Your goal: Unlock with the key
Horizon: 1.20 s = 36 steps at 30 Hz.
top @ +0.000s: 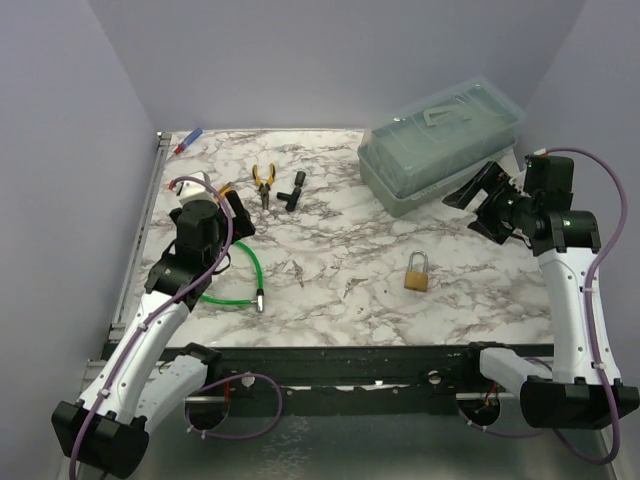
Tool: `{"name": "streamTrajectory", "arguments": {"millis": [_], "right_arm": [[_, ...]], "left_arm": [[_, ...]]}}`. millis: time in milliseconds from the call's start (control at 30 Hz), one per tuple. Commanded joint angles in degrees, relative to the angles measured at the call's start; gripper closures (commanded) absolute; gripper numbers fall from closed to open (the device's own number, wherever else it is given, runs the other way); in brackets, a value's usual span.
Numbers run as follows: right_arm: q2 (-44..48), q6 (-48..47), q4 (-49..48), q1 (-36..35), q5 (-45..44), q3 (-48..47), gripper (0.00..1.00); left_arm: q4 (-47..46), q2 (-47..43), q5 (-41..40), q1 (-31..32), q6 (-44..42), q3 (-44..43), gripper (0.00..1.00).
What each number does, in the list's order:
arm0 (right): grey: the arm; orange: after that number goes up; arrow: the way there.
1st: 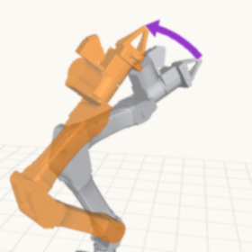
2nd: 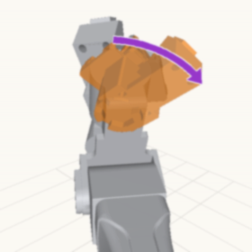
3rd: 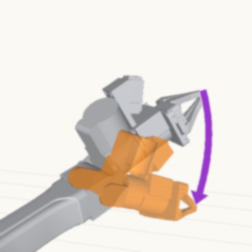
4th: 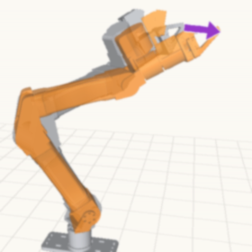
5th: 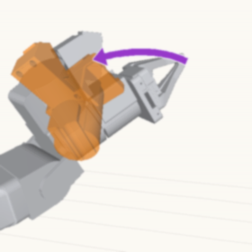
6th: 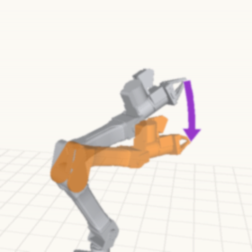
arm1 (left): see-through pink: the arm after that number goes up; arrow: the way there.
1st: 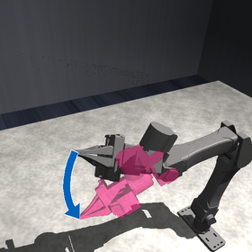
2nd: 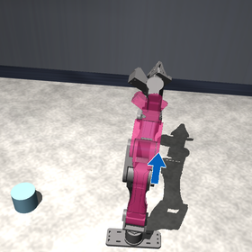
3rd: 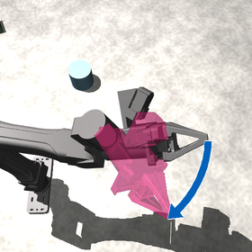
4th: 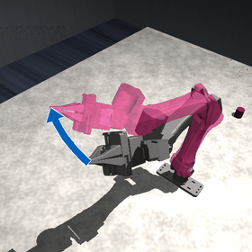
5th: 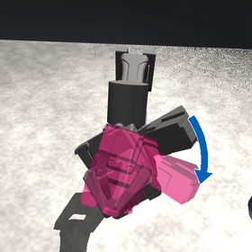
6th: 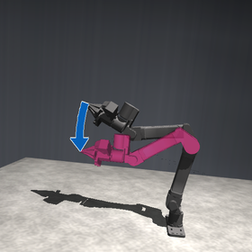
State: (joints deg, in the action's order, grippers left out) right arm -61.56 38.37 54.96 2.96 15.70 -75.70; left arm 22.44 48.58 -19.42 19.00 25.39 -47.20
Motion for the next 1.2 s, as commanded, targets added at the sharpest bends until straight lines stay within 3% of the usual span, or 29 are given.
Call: {"name": "streamTrajectory", "arguments": {"millis": [0,267,433,533,633,1167], "right_arm": [[-1.72,-1.83,2.99,-0.94,3.51,-1.8,0.06],[-3.27,-2.44,1.48,-2.92,-2.74,2.47,0.06],[-6.05,5.09,-1.08,-16.76,-18.56,9.91,0.04],[-12.97,8.91,-1.48,-25.49,-25.05,12.42,0.0],[-18.78,12.28,-0.74,-29.51,-30.27,13.57,0.0],[-22.78,12.46,-7.81,-30.74,-30.69,20.67,0.0]], "left_arm": [[-0.27,0.86,5.05,0.17,-1.28,-0.86,0.04],[-0.61,4.18,16.91,0.17,-2.84,-1.68,0.15],[-1.15,5.98,22.93,0.19,-2.83,-1.69,0.2],[-1.25,6.82,23.29,0.2,-2.88,-1.76,0.23],[-1.33,7.5,23.48,0.31,-2.76,-1.69,0.25],[-2.54,11.62,27.79,1.39,-2.76,-1.57,0.31]]}}
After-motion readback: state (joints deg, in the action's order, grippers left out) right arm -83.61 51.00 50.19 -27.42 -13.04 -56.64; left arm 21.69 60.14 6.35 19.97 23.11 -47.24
